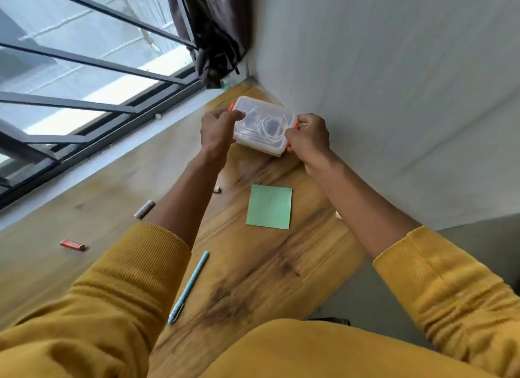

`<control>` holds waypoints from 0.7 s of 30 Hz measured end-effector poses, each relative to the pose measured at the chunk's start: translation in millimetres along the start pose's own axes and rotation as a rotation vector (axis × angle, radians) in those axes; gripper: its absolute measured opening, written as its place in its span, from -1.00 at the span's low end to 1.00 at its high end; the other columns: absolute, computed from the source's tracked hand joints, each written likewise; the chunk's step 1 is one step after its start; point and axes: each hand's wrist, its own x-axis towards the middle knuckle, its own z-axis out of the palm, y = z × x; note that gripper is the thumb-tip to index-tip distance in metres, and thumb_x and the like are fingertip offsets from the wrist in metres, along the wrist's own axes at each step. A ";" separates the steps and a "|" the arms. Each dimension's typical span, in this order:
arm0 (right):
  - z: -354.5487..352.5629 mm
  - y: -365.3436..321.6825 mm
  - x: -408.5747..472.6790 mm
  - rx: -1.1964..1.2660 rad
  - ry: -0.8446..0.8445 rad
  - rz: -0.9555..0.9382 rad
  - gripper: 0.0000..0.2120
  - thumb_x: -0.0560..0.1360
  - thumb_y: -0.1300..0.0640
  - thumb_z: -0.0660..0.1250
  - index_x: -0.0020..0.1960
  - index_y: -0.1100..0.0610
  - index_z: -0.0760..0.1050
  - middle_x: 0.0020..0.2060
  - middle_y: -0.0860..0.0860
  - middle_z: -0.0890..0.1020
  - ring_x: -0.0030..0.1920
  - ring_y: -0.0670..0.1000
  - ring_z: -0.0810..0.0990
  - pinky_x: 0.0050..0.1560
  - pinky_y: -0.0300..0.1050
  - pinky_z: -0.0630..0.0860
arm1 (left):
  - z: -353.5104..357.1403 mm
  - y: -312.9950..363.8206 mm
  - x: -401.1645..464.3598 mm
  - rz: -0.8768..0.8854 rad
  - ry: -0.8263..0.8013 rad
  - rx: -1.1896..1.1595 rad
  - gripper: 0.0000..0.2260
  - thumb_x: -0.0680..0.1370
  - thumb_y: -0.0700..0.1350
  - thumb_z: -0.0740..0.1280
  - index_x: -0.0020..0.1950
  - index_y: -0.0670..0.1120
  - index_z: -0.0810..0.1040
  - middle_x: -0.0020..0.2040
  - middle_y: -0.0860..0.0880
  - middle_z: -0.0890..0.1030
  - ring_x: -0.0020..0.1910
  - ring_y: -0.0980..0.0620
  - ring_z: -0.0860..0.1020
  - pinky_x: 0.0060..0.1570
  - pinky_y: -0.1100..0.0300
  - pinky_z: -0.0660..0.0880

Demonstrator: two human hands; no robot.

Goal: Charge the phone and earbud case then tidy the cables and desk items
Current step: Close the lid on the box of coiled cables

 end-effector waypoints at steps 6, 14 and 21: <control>-7.3 -9.1 19.1 0.074 0.011 0.034 -0.77 0.44 0.32 0.31 0.03 0.25 0.67 -0.08 0.17 0.76 -0.17 0.12 0.73 -0.05 0.27 0.70 | 22.7 22.4 35.9 0.022 -0.060 0.080 -0.85 0.39 -0.08 0.43 -0.10 -0.10 0.69 -0.07 -0.12 0.63 -0.02 -0.12 0.61 0.17 -0.23 0.63; -9.0 4.0 22.9 0.103 -0.046 0.039 -0.79 0.49 0.24 0.33 0.07 0.21 0.67 -0.12 0.18 0.76 -0.15 0.17 0.76 -0.01 0.29 0.69 | 34.6 6.9 41.3 0.068 -0.045 0.178 -0.53 0.38 -0.03 0.45 0.28 -0.11 0.65 0.24 -0.03 0.64 0.25 -0.03 0.59 0.33 -0.06 0.55; -28.9 27.8 -6.3 -0.126 0.002 -0.069 -0.60 0.53 0.16 0.37 0.36 0.10 0.54 0.00 0.00 0.74 0.08 0.09 0.71 0.22 0.02 0.61 | 39.0 -22.8 -24.8 0.266 0.149 0.330 -0.56 0.47 -0.18 0.36 0.33 0.10 0.57 0.37 0.07 0.52 0.39 0.05 0.46 0.43 -0.07 0.47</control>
